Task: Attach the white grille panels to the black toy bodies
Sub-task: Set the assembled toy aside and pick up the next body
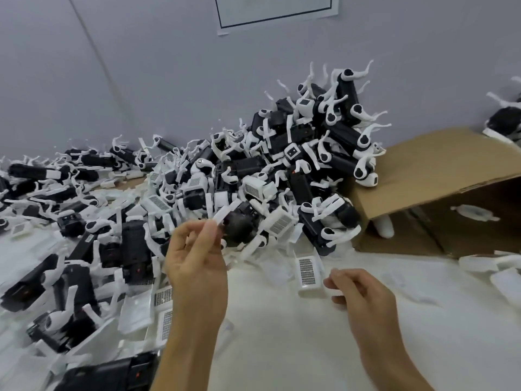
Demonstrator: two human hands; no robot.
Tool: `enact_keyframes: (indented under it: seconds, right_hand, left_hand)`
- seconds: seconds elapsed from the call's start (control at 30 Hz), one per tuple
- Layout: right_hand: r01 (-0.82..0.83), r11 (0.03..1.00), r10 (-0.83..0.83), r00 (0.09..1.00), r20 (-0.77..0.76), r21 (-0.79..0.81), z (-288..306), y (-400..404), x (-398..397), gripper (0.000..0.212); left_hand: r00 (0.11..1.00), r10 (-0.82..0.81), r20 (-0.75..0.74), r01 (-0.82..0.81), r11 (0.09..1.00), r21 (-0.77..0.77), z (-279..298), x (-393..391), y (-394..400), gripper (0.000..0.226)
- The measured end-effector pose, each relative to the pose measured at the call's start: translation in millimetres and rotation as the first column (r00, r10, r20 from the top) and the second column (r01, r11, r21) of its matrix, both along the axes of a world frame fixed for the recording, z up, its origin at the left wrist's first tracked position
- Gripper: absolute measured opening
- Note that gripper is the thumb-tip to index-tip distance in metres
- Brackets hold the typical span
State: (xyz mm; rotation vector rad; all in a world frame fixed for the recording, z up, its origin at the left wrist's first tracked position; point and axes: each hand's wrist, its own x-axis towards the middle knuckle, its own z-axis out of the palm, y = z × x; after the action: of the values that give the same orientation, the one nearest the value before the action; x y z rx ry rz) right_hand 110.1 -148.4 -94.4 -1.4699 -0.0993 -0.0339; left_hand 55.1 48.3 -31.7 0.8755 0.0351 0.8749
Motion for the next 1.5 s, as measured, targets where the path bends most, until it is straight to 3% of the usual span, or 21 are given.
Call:
enact_keyframes:
  seconds: [0.1, 0.17, 0.27, 0.33, 0.43, 0.53, 0.7, 0.83, 0.93, 1.13, 1.3, 1.5]
  right_hand:
    - [-0.074, 0.997, 0.074, 0.995, 0.066, 0.001, 5, 2, -6, 0.021]
    - [-0.146, 0.989, 0.145, 0.988, 0.049, 0.018, 6, 2, -10, 0.036]
    - [-0.190, 0.978, 0.191, 0.981, -0.011, 0.084, 10, 2, -9, 0.062]
    - [-0.150, 0.978, 0.148, 0.989, 0.029, 0.143, 13, 0, -7, 0.057]
    - [-0.156, 0.966, 0.145, 0.987, 0.068, 0.206, 14, -6, -7, 0.048]
    - [-0.237, 0.965, 0.225, 0.969, 0.104, 0.117, 14, -7, -9, 0.045]
    - [-0.205, 0.978, 0.208, 0.969, 0.134, -0.037, 12, -2, -11, 0.044]
    - [-0.181, 0.974, 0.208, 0.953, 0.221, -0.136, 8, 0, -17, 0.072]
    - [-0.201, 0.971, 0.225, 0.951, 0.214, -0.129, 6, 2, -17, 0.064]
    - [-0.261, 0.957, 0.284, 0.935, 0.214, -0.128, 13, -4, -11, 0.041]
    - [-0.260, 0.955, 0.279, 0.950, 0.141, -0.142, 9, 2, -13, 0.055]
    - [-0.224, 0.942, 0.278, 0.937, 0.209, -0.250, 8, -3, -9, 0.058]
  left_hand:
    - [0.945, -0.321, 0.065, 0.327, 0.932, -0.154, -5, -2, -3, 0.024]
    - [0.902, -0.429, -0.053, 0.420, 0.899, -0.126, -15, 1, -15, 0.048]
    - [0.819, -0.514, -0.257, 0.555, 0.823, 0.122, -25, 7, -31, 0.027]
    - [0.735, -0.615, -0.287, 0.660, 0.745, 0.094, -27, 10, -36, 0.022]
    - [0.640, -0.586, -0.497, 0.724, 0.677, 0.133, -31, 12, -44, 0.037]
    - [0.591, -0.523, -0.614, 0.777, 0.573, 0.259, -40, 13, -52, 0.045]
    - [0.679, -0.523, -0.515, 0.706, 0.658, 0.263, -35, 12, -55, 0.036]
    - [0.756, -0.531, -0.383, 0.581, 0.814, 0.017, -35, 15, -61, 0.045]
    - [0.793, -0.490, -0.362, 0.511, 0.858, -0.041, -34, 16, -63, 0.049]
    - [0.832, -0.452, -0.321, 0.485, 0.874, 0.025, -36, 19, -60, 0.034]
    - [0.858, -0.357, -0.370, 0.442, 0.880, 0.175, -36, 16, -63, 0.038]
    - [0.883, -0.298, -0.363, 0.419, 0.849, 0.322, -34, 14, -59, 0.028]
